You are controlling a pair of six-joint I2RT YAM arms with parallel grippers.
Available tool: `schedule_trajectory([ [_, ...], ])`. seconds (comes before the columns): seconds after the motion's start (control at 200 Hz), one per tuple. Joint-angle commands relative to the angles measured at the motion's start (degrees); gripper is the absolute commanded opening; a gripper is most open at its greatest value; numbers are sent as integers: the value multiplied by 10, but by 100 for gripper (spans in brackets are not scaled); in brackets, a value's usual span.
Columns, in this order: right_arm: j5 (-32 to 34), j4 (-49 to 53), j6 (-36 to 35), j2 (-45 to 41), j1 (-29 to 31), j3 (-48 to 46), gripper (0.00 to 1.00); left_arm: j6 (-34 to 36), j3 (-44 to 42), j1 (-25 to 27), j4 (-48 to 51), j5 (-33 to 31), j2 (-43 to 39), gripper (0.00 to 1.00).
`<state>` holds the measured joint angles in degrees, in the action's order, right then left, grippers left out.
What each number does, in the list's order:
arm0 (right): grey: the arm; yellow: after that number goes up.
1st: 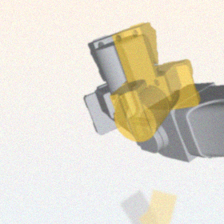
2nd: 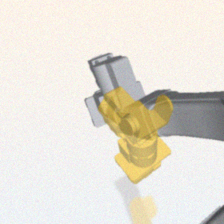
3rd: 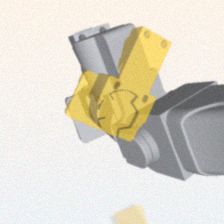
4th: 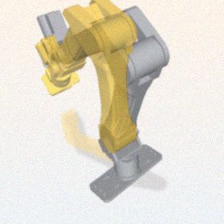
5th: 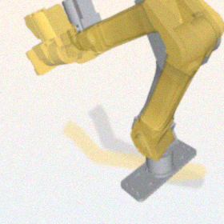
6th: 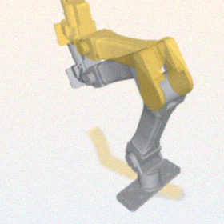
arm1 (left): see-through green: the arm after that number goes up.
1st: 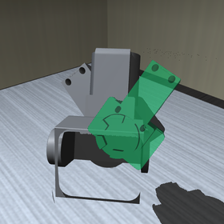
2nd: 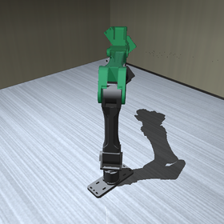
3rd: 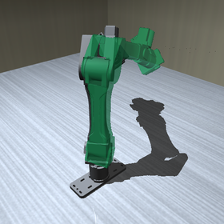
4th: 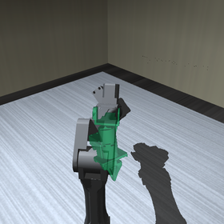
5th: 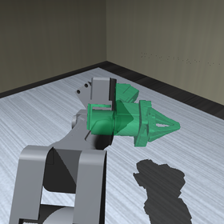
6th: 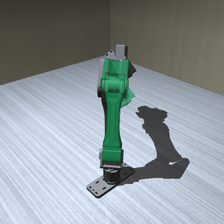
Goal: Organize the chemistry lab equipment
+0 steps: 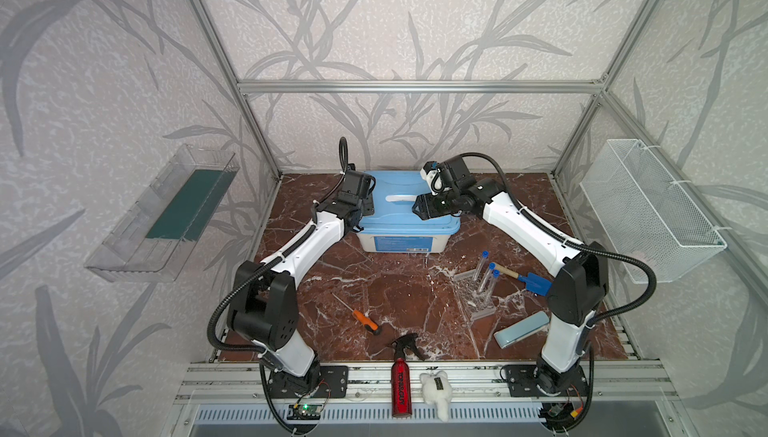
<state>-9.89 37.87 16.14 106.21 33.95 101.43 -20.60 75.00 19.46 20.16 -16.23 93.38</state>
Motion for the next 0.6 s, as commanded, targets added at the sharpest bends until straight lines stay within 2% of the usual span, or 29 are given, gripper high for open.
schedule_trajectory([
  [0.0, 29, -2, -17, -60, -1, -5, 76, -4, 9, -2, 43, -3, 4, 63],
  [0.135, 56, 2, -24, -101, -19, -24, 87, -2, 6, -2, 39, 4, 5, 63],
  [0.28, 43, 35, -10, -92, -81, -46, 100, -1, 8, -2, 39, 8, 5, 63],
  [0.425, -33, 47, 0, -55, -125, -59, 99, -1, 9, -2, 40, 11, 5, 63],
  [0.595, -104, 0, 13, -45, -128, -80, 99, -7, 8, -2, 37, 18, 4, 62],
])
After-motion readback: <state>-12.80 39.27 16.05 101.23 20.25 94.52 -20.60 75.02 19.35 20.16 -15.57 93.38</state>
